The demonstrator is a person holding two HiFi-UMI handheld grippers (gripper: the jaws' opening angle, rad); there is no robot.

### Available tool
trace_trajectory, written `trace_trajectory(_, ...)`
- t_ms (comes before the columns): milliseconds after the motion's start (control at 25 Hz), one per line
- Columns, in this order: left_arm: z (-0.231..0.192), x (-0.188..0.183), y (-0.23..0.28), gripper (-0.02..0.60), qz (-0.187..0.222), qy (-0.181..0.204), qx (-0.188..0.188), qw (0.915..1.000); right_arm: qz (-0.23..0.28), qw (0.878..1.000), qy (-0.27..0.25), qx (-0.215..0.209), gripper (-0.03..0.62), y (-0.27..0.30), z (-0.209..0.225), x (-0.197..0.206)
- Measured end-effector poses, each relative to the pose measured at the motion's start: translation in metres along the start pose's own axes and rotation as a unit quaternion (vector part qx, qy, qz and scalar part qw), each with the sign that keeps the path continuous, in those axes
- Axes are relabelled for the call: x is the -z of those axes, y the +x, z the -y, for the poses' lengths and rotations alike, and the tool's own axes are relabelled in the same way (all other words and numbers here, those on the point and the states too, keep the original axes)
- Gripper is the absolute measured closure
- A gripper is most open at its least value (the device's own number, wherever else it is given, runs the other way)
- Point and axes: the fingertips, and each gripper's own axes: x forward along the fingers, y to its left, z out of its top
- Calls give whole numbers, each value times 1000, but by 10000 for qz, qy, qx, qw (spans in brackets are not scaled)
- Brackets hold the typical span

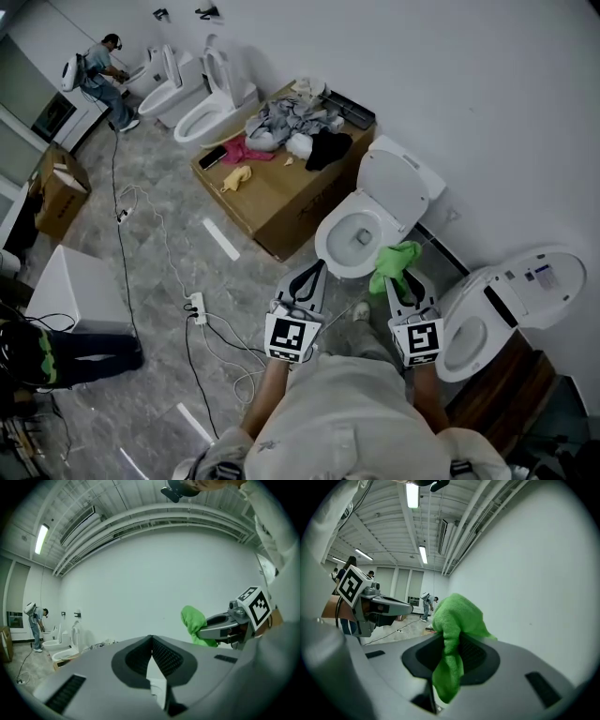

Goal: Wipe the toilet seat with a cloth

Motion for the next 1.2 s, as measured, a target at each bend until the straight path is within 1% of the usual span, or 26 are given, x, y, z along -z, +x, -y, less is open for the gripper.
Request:
trace_trajectory(200, -10, -7, 50, 569, -96, -3, -234, 9997, -58, 9995, 25, -297, 497, 38, 40, -1)
trace_trajectory(400, -16, -7, 98, 569, -224, 4, -481, 9986, -88, 9988, 72, -467, 497, 73, 85, 6)
trace_trajectory(520, -20, -4, 123, 569, -302, 48, -593, 9978, -157, 9980, 92, -604, 497, 91, 108, 13)
trace_trajectory(640, -29, 3, 142, 569, -469, 126, -717, 9962, -270, 9968, 81, -747, 497, 108, 123, 26)
trace_trajectory(760, -38, 14, 154, 569, -624, 152, -802, 9947, -426, 9954, 23, -855, 497, 125, 131, 46)
trace_trajectory(960, -44, 44, 170, 569, -860, 11, -836, 9928, -676, 9918, 211, -1066, 497, 146, 129, 75)
trace_trajectory(1080, -46, 64, 180, 569, -948, -51, -701, 9930, -817, 9898, 221, -1147, 497, 160, 123, 90)
trace_trajectory(1200, -48, 87, 194, 569, -1021, -141, -509, 9934, -945, 9889, 241, -1120, 497, 176, 121, 107)
